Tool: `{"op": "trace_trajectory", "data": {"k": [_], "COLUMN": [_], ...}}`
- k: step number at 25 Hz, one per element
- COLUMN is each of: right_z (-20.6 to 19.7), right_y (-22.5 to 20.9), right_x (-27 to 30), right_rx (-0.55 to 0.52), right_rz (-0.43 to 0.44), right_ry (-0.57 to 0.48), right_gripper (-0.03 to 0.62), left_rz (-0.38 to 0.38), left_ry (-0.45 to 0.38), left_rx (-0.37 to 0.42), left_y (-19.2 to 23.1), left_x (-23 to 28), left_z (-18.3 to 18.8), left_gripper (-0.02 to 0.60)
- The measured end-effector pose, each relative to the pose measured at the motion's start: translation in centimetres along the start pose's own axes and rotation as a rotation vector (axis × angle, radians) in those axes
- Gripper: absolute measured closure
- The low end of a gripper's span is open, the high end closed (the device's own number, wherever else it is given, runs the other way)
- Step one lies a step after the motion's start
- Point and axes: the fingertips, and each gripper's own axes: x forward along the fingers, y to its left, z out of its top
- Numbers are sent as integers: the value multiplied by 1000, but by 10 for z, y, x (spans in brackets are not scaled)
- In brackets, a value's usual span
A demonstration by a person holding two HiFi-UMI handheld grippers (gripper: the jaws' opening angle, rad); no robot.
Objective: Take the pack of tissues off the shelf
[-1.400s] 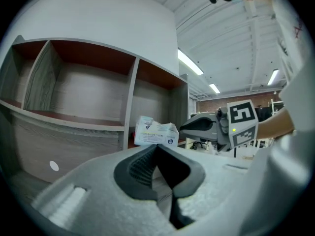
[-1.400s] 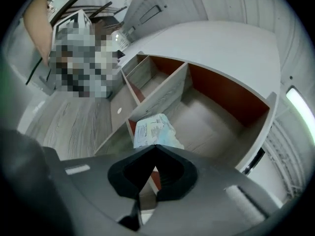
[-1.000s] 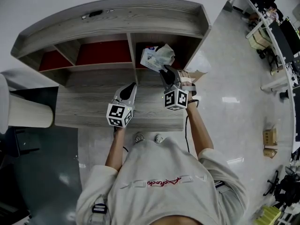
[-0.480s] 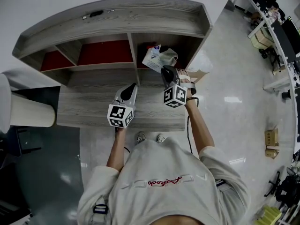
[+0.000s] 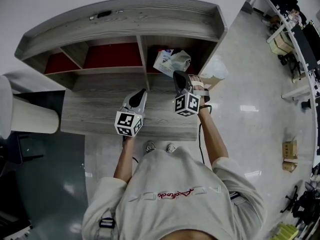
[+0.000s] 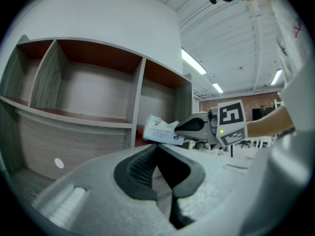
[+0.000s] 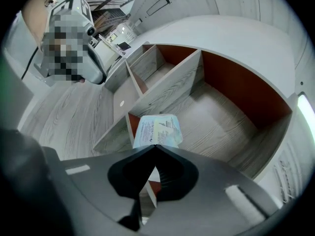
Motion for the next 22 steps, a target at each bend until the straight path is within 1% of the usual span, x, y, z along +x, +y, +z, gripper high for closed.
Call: {"op": "trace_trajectory", "data": {"k": [5, 15, 22], "right_z": [6, 2, 2], "right_y": [-11, -11, -8], "right_x": [-14, -36, -56], "right_rx": [-31, -41, -45], "right_rz": [-53, -75, -77], "right_ry": [-25, -37, -58], "right_gripper": [586, 586, 586], "left_rz": [-5, -31, -29], "left_ry": [-1, -12, -19], "left_rx": [2, 15, 29], "left_y": [-6, -28, -48], "left_x": [3, 10, 6], "left_z": [2, 8, 12], "left_gripper": [581, 581, 581]}}
